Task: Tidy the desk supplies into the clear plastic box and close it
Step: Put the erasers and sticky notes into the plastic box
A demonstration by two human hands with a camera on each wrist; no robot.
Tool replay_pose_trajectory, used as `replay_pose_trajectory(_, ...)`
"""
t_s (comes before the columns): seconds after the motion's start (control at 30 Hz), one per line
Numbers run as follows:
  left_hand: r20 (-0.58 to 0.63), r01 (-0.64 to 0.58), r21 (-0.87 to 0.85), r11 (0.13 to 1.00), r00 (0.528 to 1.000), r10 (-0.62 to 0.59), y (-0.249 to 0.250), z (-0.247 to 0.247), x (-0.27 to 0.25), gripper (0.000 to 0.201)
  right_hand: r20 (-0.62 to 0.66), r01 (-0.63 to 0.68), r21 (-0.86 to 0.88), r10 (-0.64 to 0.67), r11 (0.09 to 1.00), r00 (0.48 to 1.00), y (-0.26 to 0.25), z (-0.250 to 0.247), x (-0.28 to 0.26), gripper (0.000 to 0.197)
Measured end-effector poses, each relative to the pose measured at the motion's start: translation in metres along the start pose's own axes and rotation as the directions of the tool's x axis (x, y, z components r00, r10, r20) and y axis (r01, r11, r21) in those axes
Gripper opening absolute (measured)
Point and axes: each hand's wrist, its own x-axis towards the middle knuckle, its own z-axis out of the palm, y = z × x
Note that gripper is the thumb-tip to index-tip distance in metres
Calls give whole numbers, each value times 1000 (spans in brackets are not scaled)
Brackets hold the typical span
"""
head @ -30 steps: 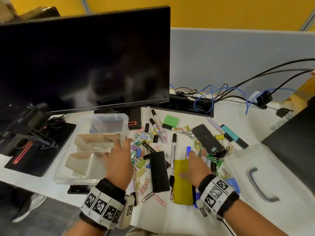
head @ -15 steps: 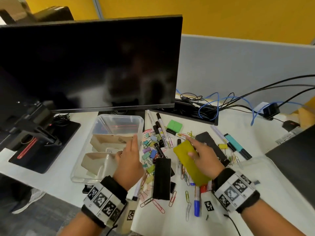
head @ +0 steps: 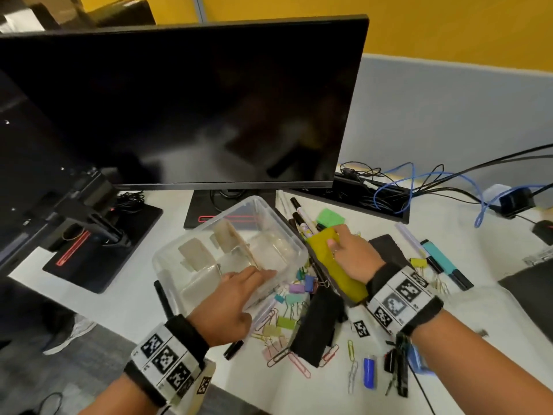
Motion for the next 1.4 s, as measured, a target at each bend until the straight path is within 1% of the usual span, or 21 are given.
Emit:
replay_pose_trajectory(0.07,27,-6,2,1000,1000,6,-2,-4,3,76,21,-69,31,68,997,997,12,0,0,41)
replay_pose_trajectory(0.17,46,27,61,998,999,-30,-3,-7,6,72,124,-189,358,153,914,980,24,-6,-4,73)
replay_pose_trajectory(0.2,2,45,114,992,999,-46,0,-7,7,72,157,-201,460,144,865,977,27,-9,-6,72)
replay_pose_trajectory(0.23,-74,66,174,983,996,-54,6,-7,9,72,185,-207,553,123,807,975,27,-13,-10,53)
replay_pose_trajectory(0.27,-158,88,229,969,986,-52,14,-8,11,70,211,-211,654,93,726,973,28,-15,-14,27)
replay_pose_trajectory(0.3,-232,94,267,959,972,-31,23,-8,15,65,228,-234,743,91,627,969,30,-18,-18,9)
replay_pose_trajectory(0.37,-338,3,274,962,937,93,42,-6,23,48,227,-249,880,102,404,969,31,-18,-28,13)
replay_pose_trajectory(0.43,-324,-181,183,966,917,233,58,-3,31,30,230,-238,952,64,192,971,36,-12,-32,30)
replay_pose_trajectory(0.5,-261,-265,-5,964,931,255,71,1,38,27,222,-223,973,27,53,975,37,-6,-38,48)
replay_pose_trajectory(0.63,-220,-240,-322,916,960,174,84,12,48,39,157,-164,984,-91,-76,983,35,5,-55,60)
replay_pose_trajectory(0.7,-275,-228,-389,893,953,124,84,16,52,42,115,-133,986,-169,-104,979,37,8,-61,70)
replay_pose_trajectory(0.8,-343,-232,-422,876,936,82,85,19,54,42,33,-66,988,-223,-142,974,42,10,-66,63)
replay_pose_trajectory(0.87,-394,-242,-446,862,918,54,85,22,56,36,-2,-34,989,-239,-146,971,43,11,-66,64)
replay_pose_trajectory(0.93,-425,-242,-479,844,905,19,85,24,59,25,-20,-5,995,-233,-104,972,42,11,-65,71)
replay_pose_trajectory(1.0,-421,-248,-440,863,906,46,85,25,61,17,-28,13,997,-209,-70,977,42,13,-63,80)
replay_pose_trajectory(1.1,-315,-193,-223,956,942,117,87,31,62,18,-28,22,999,-190,-36,981,47,17,-62,87)
replay_pose_trajectory(1.17,-269,-138,-116,984,958,102,88,34,64,21,-24,30,999,-185,28,982,49,19,-63,84)
replay_pose_trajectory(1.23,-219,-91,-92,992,973,69,85,36,64,22,-21,37,995,-167,94,986,49,19,-65,82)
replay_pose_trajectory(1.3,-146,-42,-50,998,989,34,82,37,61,25,-42,64,972,-102,225,994,47,13,-64,82)
replay_pose_trajectory(1.37,-52,-16,22,1000,998,17,76,37,60,27,-107,111,870,-35,481,994,44,2,-62,79)
replay_pose_trajectory(1.4,20,-20,22,1000,1000,19,73,37,59,28,-142,128,788,-24,602,990,42,-4,-61,71)
